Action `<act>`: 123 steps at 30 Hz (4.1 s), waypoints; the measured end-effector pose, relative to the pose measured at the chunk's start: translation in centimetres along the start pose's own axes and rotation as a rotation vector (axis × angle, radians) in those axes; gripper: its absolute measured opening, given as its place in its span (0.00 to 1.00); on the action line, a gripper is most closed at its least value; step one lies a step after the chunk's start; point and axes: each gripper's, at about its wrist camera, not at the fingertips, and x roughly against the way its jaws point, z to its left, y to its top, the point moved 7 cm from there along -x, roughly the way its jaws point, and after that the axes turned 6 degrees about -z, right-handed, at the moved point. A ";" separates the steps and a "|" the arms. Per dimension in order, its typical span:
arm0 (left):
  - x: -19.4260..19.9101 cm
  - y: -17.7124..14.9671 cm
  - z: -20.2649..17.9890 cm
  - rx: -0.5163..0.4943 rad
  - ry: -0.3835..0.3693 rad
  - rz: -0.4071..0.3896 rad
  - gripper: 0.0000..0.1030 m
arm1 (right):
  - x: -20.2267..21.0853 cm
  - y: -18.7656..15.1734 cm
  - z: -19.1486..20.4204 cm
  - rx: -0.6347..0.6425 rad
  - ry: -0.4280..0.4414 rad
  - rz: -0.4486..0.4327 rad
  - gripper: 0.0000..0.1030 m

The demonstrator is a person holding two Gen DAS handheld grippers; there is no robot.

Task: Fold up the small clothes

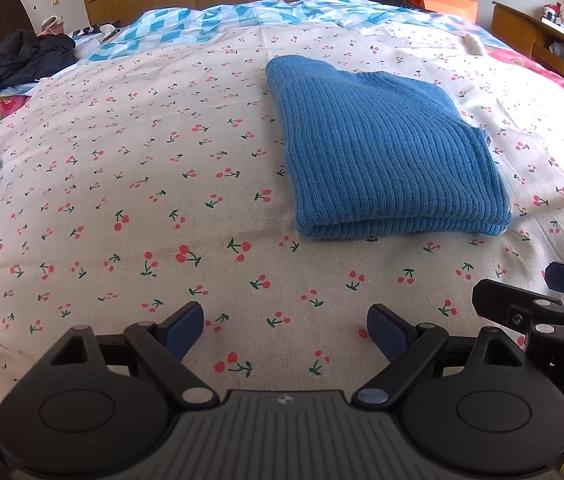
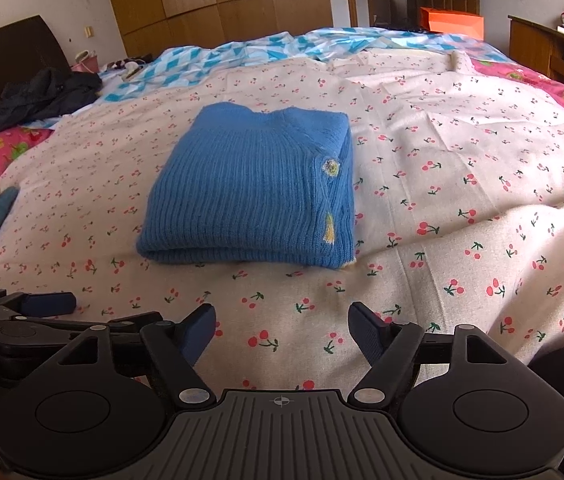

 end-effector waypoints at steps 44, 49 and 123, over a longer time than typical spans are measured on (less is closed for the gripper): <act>0.7 0.1 -0.1 0.022 -0.013 0.008 0.91 | -0.4 -0.5 -1.0 -0.020 -0.067 0.055 0.73; 0.8 0.0 -0.1 0.029 -0.023 0.011 0.91 | -0.4 -0.5 -1.2 -0.024 -0.084 0.058 0.74; 0.5 0.0 -0.3 0.024 -0.007 0.050 0.89 | -0.4 -0.8 -1.3 -0.012 -0.101 0.091 0.73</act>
